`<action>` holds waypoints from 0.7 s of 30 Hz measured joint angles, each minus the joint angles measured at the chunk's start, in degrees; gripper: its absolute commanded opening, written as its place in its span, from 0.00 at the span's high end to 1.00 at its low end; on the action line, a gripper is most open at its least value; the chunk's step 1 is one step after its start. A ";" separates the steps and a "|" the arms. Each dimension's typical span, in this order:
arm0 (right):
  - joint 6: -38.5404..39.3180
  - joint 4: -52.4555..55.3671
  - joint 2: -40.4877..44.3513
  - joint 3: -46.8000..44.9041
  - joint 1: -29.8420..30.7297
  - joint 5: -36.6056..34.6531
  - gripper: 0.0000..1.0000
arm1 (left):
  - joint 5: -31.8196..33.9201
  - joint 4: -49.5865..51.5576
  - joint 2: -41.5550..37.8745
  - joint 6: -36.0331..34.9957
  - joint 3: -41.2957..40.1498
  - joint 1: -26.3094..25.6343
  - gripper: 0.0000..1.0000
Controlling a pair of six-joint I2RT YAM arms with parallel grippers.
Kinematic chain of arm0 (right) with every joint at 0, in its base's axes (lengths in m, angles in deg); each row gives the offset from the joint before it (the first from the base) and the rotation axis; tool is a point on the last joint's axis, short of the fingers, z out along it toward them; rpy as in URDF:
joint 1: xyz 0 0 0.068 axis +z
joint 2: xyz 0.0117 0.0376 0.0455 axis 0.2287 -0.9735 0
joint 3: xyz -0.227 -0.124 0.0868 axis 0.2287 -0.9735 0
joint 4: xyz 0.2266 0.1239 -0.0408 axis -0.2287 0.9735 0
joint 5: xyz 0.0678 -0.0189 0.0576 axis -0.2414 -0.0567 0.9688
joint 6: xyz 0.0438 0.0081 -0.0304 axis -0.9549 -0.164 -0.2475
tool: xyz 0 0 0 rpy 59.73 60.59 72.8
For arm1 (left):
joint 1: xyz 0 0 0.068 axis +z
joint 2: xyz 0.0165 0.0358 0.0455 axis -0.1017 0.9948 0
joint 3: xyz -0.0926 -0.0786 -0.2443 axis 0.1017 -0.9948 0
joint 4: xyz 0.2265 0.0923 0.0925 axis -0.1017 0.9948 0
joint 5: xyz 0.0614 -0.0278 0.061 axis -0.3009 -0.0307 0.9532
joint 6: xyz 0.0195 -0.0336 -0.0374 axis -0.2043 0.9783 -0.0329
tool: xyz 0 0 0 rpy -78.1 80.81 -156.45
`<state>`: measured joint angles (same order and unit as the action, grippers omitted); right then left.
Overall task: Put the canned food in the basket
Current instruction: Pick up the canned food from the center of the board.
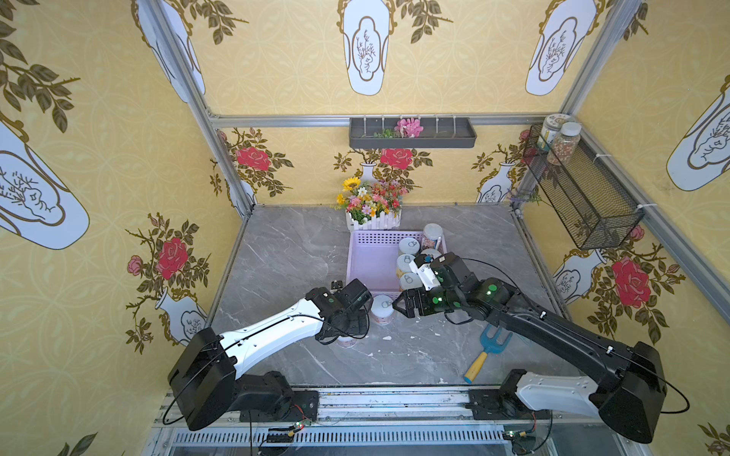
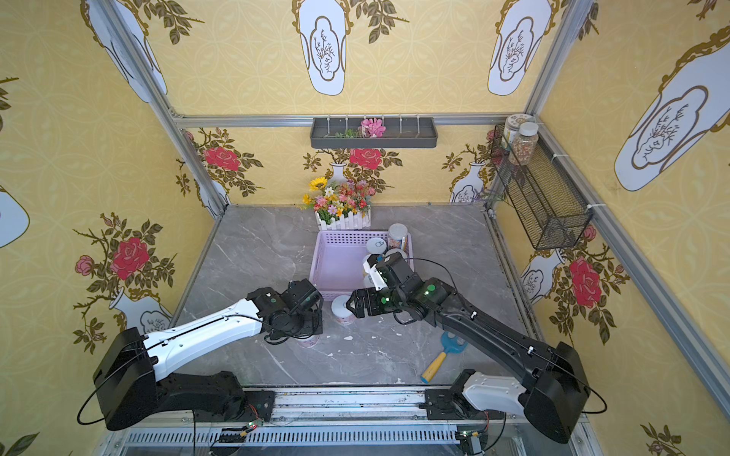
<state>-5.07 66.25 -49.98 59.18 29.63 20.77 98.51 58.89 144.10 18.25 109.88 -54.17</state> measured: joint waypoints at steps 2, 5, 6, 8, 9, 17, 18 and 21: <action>0.00 -0.37 0.04 -0.11 -0.24 0.63 0.02 | 0.00 -0.13 0.83 -0.22 0.00 0.00 0.02; 0.00 -0.48 0.11 -0.13 -0.48 1.20 0.03 | 0.00 -0.35 2.49 -0.76 0.02 0.00 0.06; 0.00 -0.48 0.15 -0.13 -0.48 1.42 0.02 | 0.00 -0.39 2.95 -0.81 0.11 0.00 0.06; 0.02 -0.55 0.24 -0.20 -0.50 1.92 0.02 | 0.02 -0.96 3.45 -0.83 0.13 0.00 0.08; 0.02 -0.52 0.26 -0.24 -0.50 2.10 0.02 | 0.02 -1.09 3.63 -0.85 0.13 0.00 0.08; 0.02 -0.55 0.28 -0.39 -0.52 3.17 0.03 | -0.87 -2.38 5.20 -1.46 0.13 0.00 0.15; 0.02 -0.55 0.28 -0.39 -0.52 3.19 0.03 | -0.98 -2.49 5.44 -1.53 0.13 0.00 0.16; 0.02 -0.55 0.28 -0.39 -0.52 3.19 0.03 | -1.09 -2.78 6.01 -1.84 0.13 0.00 0.18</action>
<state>-5.05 65.70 -49.70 58.78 29.11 23.96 97.42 56.11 150.11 16.42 110.01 -54.17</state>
